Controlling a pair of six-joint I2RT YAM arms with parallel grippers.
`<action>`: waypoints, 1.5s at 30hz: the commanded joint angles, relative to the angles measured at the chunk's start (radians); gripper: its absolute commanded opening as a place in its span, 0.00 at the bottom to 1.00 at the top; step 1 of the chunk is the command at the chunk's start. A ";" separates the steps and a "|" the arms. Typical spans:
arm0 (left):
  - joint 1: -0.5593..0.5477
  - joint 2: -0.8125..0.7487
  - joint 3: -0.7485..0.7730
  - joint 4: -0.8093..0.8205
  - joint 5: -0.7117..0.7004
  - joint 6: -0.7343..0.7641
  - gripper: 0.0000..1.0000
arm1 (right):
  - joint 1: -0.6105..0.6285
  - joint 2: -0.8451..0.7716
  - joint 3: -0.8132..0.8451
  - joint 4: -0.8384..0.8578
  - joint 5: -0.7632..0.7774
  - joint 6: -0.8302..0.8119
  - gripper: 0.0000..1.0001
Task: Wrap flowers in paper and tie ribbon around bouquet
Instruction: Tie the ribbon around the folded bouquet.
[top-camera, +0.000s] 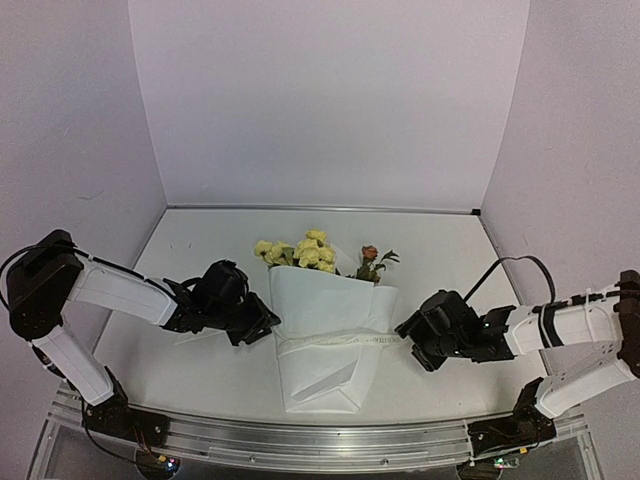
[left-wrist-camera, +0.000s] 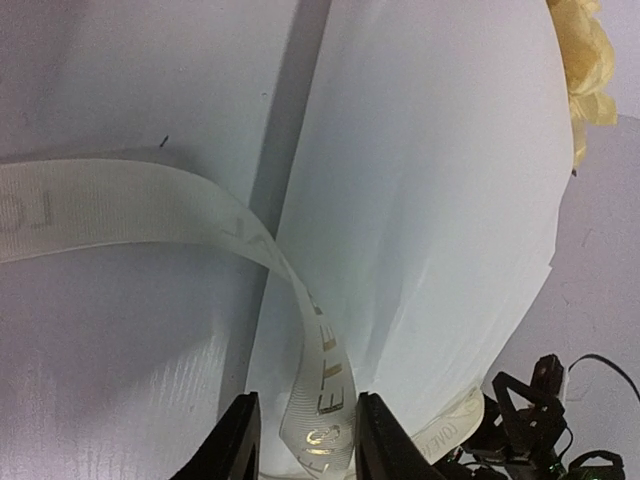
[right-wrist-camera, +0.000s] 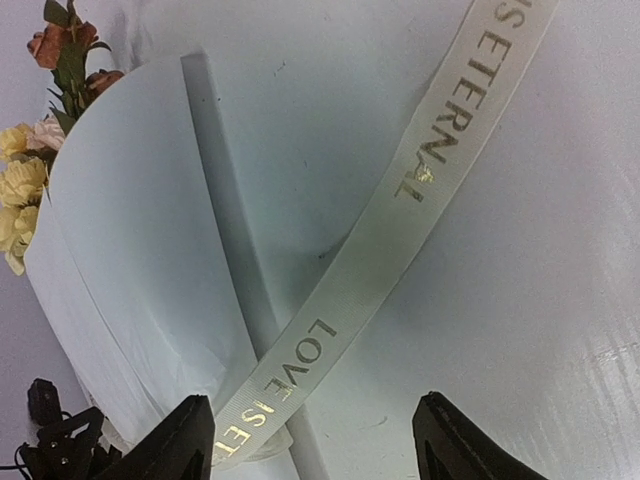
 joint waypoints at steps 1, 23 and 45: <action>-0.005 0.004 0.024 0.019 0.002 0.004 0.26 | 0.030 0.039 -0.021 0.140 0.047 0.105 0.72; 0.009 -0.019 0.019 0.013 0.025 0.045 0.02 | 0.053 0.174 -0.066 0.397 0.107 0.202 0.25; 0.037 -0.062 -0.013 0.017 0.035 0.069 0.00 | 0.082 0.155 -0.072 0.367 0.128 0.227 0.46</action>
